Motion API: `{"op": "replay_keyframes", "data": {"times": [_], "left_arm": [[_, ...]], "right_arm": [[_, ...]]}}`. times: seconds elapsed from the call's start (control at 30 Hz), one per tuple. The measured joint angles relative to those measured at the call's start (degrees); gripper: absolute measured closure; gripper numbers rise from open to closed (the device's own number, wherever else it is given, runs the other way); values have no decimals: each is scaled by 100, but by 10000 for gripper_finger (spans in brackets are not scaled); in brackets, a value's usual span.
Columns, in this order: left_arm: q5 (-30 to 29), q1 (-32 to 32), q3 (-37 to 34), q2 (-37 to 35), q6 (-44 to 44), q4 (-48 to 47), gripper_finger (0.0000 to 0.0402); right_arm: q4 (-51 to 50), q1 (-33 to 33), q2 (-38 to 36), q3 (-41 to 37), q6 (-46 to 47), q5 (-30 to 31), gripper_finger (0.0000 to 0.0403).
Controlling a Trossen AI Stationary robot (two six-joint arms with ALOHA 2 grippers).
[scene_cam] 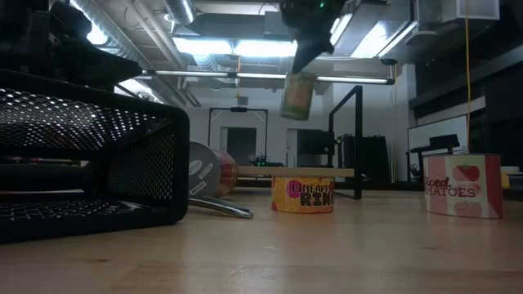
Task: Pick and place cans onto a shelf
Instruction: Put the canned orange on the shelf
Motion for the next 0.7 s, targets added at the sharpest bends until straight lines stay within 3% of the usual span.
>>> {"op": "replay_keyframes", "data": {"times": [0.2,0.7], "left_arm": [[0,0,0,0,2,0,337],[0,0,0,0,4,0,337]], "right_arm": [[-346,-7,403,0,284,-281,402],[-514,-22,1057,0,274,-282,402]]}}
